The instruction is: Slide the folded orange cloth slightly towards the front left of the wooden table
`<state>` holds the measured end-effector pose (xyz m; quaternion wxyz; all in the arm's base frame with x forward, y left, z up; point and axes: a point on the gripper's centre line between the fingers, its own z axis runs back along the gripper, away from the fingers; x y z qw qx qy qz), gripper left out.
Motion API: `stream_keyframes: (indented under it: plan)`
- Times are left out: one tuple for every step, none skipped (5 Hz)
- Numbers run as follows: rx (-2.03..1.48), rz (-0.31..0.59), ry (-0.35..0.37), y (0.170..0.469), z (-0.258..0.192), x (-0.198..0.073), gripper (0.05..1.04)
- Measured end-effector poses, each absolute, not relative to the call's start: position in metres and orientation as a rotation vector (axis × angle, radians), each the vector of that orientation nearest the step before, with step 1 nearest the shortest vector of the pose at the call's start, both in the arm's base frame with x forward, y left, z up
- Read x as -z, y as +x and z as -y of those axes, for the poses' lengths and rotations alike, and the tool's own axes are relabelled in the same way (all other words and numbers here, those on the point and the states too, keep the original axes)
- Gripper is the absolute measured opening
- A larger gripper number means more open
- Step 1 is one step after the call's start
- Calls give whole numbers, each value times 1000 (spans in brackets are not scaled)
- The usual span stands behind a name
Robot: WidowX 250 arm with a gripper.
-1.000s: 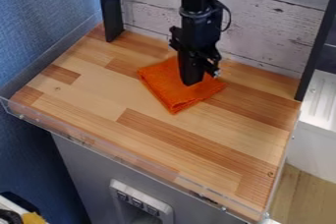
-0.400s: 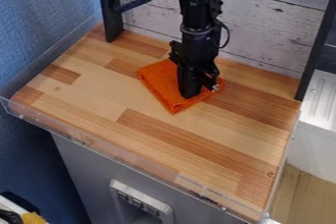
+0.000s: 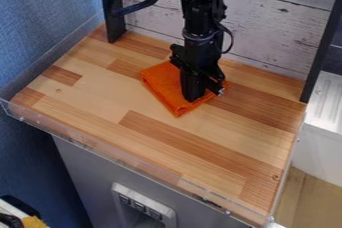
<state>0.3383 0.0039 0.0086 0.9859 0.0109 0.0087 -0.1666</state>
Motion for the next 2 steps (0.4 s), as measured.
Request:
stream_keyframes:
  plan:
    - [263,-2,32,332,-4,-7,59]
    - [195,10,34,328,-4,-7,59]
